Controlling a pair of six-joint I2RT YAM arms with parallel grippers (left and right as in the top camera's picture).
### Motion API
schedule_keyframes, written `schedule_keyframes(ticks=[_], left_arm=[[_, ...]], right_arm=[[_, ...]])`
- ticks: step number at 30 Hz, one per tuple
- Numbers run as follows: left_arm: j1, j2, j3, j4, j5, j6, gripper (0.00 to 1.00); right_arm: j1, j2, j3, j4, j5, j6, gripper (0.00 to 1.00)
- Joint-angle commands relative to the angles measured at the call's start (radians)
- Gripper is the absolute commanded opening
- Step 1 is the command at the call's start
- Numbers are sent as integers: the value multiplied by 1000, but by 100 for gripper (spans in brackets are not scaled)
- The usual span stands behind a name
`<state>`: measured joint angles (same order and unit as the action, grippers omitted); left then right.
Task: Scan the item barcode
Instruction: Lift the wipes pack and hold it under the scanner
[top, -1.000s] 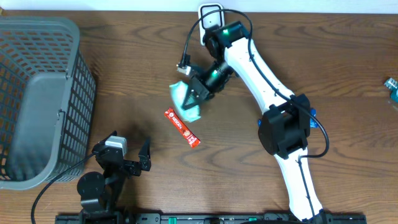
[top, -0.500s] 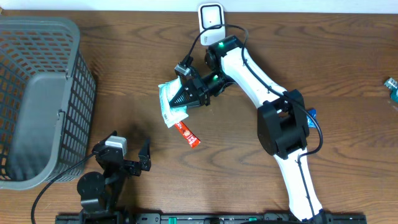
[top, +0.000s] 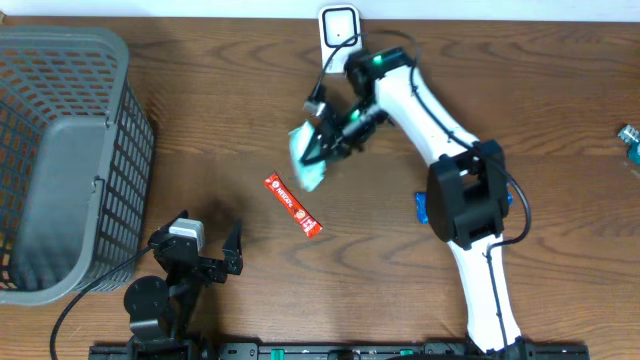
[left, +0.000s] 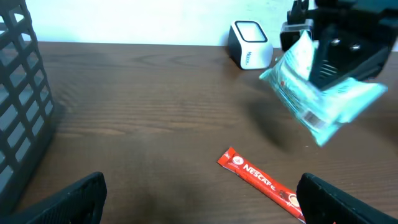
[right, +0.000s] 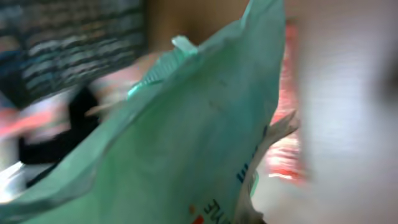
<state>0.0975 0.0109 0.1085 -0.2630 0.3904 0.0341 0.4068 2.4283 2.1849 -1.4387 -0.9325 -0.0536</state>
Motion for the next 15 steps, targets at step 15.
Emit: schedule_keyframes(ticks=[15], left_arm=[[2,-7,-24,-1,6,14,98]], right_arm=[[44,50,266,691,1094,-120,1]])
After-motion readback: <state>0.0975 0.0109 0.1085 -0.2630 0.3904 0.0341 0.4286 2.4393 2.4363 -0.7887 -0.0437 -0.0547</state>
